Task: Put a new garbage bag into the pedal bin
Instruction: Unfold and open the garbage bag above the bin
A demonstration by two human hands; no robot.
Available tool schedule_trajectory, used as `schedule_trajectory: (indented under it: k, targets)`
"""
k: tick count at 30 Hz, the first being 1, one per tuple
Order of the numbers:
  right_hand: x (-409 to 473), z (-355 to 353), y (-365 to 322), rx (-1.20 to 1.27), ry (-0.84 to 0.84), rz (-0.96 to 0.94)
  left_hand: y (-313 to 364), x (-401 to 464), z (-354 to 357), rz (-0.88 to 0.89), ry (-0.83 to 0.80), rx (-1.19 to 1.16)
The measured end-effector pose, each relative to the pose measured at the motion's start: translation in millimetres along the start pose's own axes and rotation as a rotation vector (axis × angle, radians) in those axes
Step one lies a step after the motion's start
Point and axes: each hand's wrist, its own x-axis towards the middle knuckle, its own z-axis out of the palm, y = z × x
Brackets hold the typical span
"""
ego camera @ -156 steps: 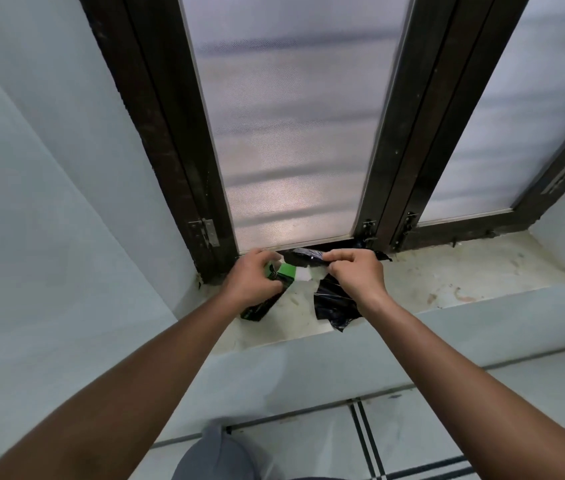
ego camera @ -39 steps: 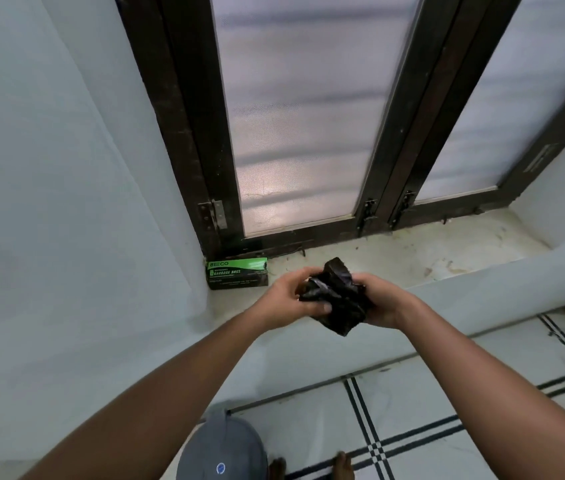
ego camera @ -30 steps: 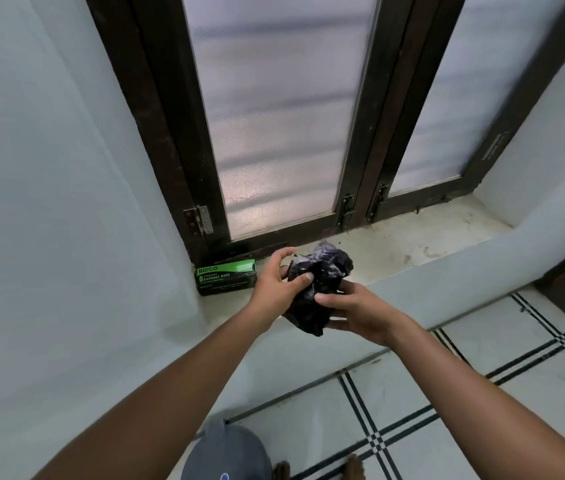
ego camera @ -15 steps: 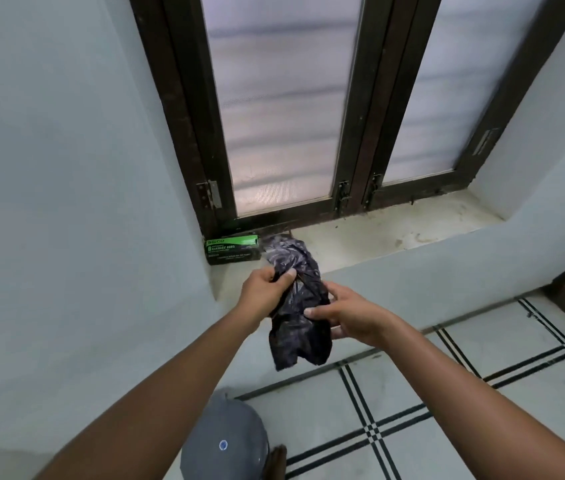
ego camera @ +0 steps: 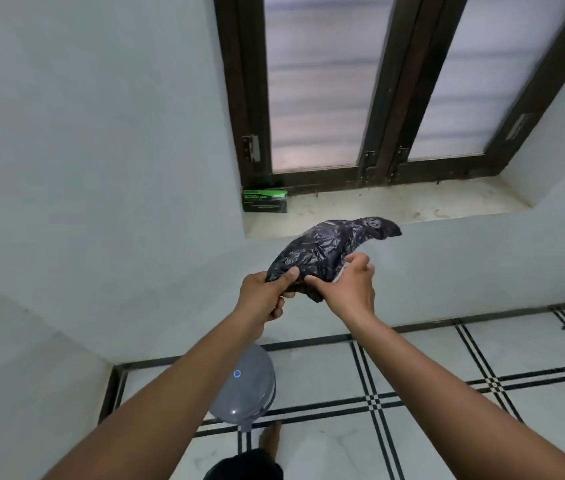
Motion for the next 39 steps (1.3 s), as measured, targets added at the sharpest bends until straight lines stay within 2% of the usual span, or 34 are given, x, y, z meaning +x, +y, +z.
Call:
schedule_trajectory:
  k: [3,4,5,7,9,11,15,22,27,35,39]
  targets:
    - [-27.7,-1.2,-8.2,-0.008,0.043,-0.292,-0.7,-16.9,-13.2,-0.029,0.076,-0.097]
    - [-35.1,-2.5,-11.3,0.086,-0.026,-0.329,-0.7,-21.4,-17.6,-0.032,0.08,-0.102]
    - [-42.5,-4.1,-16.6,0.186,-0.164,-0.299,-0.5,-25.2,-21.6,-0.036,0.075,-0.097]
    - [-58.8,-5.2,-28.2,0.317,-0.483,-0.164,-0.4,-32.2,-31.7,-0.041,0.039,-0.095]
    - [-68.6,-2.4,-34.2,0.32,-0.582,-0.144,0.0,-36.7,-42.8,-0.039,-0.027,-0.133]
    - [-73.9,4.6,-37.1,0.39,-0.537,-0.132,0.1,-41.2,-58.0,-0.039,-0.087,-0.174]
    - [-90.6,23.1,-49.6,0.593,-0.522,0.054,-0.8,-50.3,-93.0,-0.057,-0.181,-0.303]
    - [-133.9,62.1,-78.3,0.899,-0.608,0.316,0.5,-65.8,-148.3,-0.071,-0.157,-0.329]
    - [-160.0,82.9,-92.8,0.92,-0.623,0.317,-3.7,-75.4,-183.6,-0.077,-0.115,-0.259]
    - [-197.3,100.7,-109.0,0.896,-0.723,0.353,-12.2,-87.2,-226.9,-0.066,-0.203,-0.333]
    - [-209.8,108.9,-115.5,0.954,-0.624,0.382,-14.4,-95.4,-241.6,-0.074,-0.211,-0.344]
